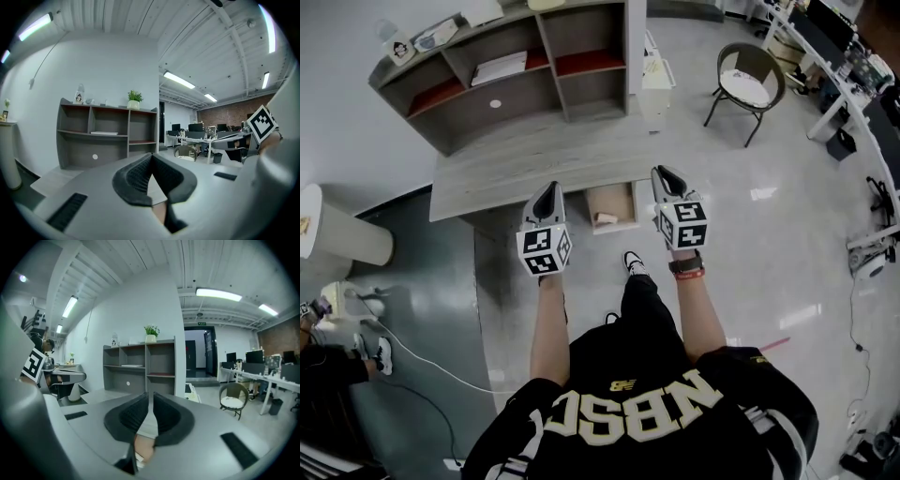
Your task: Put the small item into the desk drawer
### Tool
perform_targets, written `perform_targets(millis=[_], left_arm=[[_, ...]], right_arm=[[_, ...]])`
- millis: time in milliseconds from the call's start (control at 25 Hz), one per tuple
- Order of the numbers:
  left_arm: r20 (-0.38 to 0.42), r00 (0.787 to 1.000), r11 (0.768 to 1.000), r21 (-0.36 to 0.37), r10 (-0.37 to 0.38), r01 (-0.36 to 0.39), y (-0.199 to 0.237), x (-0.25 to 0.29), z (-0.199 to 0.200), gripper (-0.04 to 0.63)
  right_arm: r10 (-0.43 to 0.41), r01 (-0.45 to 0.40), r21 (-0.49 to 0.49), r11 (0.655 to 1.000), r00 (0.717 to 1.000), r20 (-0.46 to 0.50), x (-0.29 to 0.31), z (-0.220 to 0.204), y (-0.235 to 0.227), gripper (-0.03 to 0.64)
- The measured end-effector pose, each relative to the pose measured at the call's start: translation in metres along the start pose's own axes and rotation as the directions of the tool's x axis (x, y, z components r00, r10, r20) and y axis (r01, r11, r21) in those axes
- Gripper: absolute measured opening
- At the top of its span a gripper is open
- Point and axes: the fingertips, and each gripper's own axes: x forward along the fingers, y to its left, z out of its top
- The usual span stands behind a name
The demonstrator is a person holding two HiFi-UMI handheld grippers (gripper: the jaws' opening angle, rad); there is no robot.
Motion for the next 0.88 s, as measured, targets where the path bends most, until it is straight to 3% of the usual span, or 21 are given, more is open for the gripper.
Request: perform_targets(millis=[400, 880], left_arm=[[0.046, 0.999, 0.999, 0.041, -0.003, 0.001, -0.011, -0.019, 0.014, 0.012], [0.057, 0.998, 0.999, 0.049, -0.016, 0.013, -0.016, -0.023, 0.017, 0.012]], right_arm=[[0.014, -0.016, 0.024, 1.0, 0.996, 0.087, -0.024, 0.022, 0.022, 0.009], [0.023, -0.027, 0.037, 0.999, 0.994, 0.106, -0.029, 0.025, 0.026, 0.009]])
